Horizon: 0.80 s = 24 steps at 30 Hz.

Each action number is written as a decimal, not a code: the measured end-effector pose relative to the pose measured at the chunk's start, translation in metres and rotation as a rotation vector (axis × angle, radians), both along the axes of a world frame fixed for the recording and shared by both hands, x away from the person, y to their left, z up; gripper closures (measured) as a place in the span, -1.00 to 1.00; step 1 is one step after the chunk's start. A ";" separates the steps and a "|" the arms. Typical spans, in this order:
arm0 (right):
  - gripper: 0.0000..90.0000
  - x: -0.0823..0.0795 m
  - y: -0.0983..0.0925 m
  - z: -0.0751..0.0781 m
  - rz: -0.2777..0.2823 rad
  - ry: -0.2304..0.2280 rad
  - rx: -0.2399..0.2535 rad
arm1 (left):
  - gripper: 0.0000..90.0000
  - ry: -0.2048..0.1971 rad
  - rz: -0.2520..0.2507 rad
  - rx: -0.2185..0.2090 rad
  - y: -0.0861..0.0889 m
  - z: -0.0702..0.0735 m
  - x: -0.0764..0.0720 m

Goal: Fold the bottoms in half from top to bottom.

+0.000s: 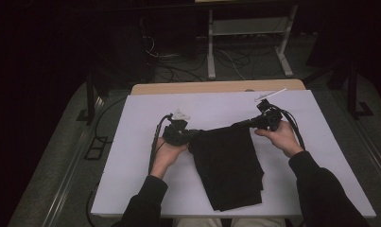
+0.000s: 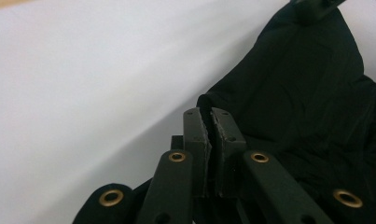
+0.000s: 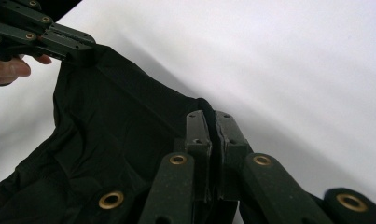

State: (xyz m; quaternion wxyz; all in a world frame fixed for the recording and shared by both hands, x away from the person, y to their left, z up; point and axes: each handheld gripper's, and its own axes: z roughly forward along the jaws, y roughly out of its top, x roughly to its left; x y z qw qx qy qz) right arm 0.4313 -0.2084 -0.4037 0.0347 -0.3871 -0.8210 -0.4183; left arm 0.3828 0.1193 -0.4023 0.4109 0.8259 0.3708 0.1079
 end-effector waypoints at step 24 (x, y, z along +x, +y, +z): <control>0.87 0.039 -0.005 -0.004 -0.155 -0.023 0.058 | 0.88 -0.044 0.001 0.036 -0.005 0.013 0.069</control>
